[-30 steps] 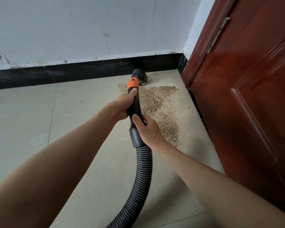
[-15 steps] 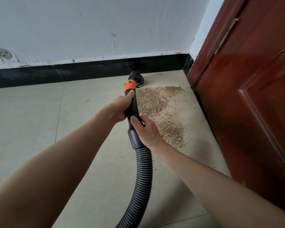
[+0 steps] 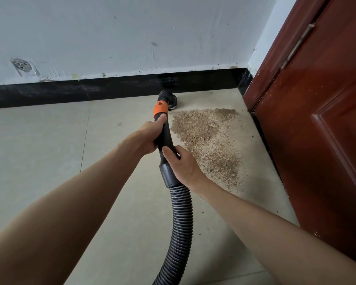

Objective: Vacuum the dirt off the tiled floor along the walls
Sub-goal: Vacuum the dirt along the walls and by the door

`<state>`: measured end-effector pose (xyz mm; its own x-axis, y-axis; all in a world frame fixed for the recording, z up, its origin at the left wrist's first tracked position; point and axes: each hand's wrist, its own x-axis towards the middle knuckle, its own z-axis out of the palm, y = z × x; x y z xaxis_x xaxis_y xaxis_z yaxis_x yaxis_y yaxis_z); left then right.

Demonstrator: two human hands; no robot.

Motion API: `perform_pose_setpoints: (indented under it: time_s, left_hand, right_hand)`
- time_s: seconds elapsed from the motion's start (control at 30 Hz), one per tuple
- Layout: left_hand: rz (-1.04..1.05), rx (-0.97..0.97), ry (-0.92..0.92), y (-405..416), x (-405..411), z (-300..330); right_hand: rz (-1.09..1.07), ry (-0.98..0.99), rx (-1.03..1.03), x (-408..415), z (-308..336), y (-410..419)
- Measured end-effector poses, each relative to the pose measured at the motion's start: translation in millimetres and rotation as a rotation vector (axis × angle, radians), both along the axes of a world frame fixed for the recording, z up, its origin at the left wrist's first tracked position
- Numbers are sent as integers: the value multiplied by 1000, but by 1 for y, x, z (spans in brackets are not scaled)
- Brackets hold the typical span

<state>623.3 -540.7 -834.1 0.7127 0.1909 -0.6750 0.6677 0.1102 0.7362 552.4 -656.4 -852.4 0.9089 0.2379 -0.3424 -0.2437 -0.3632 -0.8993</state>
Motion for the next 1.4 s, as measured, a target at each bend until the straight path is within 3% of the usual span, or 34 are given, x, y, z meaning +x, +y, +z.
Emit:
perform_pose_setpoints:
  time_s: [0.43,0.93,1.13,1.4]
  left_hand:
    - [73,13,-39,18,0,2]
    - [161,4,13,29,6,-2]
    - [183,-18,44,8,17,-9]
    - [105,53,-4,-46,32,-13]
  right_hand:
    - [41,-49,19,4,-1,14]
    - [167,-63,-158,22,1,23]
    - [209,-90,-278,32,-5,7]
    - [132,-117,-276,40,-14,-42]
